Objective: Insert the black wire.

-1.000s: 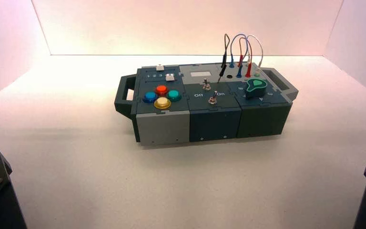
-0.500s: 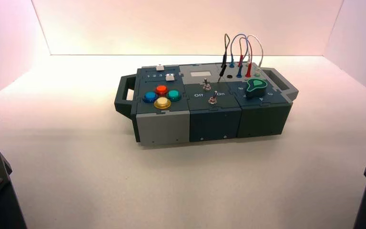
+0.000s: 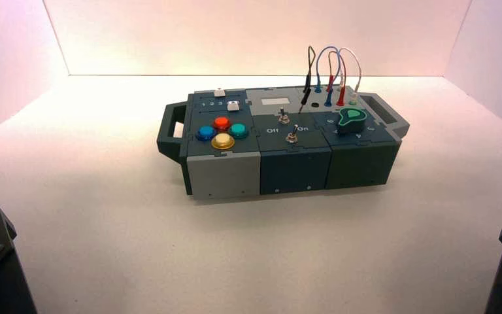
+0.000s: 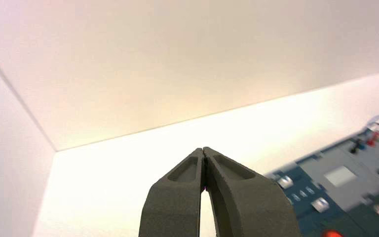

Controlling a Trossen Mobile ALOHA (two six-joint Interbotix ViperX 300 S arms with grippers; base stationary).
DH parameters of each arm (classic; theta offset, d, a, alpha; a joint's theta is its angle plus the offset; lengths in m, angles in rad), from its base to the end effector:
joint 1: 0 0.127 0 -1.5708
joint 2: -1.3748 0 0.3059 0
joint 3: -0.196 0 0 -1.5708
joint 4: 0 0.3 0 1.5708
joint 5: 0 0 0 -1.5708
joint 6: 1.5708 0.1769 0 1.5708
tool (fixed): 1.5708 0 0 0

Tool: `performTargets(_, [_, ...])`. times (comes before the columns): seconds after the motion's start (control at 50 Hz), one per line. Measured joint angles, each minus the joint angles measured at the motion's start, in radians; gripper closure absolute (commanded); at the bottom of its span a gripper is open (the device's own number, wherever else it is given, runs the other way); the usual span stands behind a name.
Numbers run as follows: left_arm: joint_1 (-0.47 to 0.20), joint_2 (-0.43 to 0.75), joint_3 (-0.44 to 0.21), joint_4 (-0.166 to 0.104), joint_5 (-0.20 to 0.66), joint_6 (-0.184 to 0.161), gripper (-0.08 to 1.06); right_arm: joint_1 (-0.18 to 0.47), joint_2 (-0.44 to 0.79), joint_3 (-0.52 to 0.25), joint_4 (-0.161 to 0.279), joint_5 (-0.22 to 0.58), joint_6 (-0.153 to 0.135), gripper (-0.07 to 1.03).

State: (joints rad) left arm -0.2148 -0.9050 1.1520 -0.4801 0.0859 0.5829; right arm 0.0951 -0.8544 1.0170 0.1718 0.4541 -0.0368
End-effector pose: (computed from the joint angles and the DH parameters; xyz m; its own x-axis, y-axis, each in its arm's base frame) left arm 0.2519 -0.0621 0.2297 0.9173 -0.2407 -0.3174 0.2807 0.9559 0.0862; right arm 0.2510 0.0373 0.2192 0.8060 0.1522 -0.5720 -0.0876 0.9864 0.1391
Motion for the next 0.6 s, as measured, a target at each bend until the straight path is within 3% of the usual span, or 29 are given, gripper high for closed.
performTargets(0.14, [-0.029, 0.000, -0.020, 0.002, 0.060, 0.000, 1.00, 0.002, 0.037, -0.037, 0.031, 0.098, -0.003, 0.49])
performTargets(0.38, [-0.064, 0.008, -0.063, 0.002, 0.190, 0.000, 1.00, 0.002, 0.044, -0.069, 0.081, 0.183, -0.015, 0.49])
performTargets(0.6, [-0.120, 0.060, -0.114, 0.003, 0.330, 0.009, 1.01, 0.049, 0.067, -0.091, 0.117, 0.276, -0.052, 0.48])
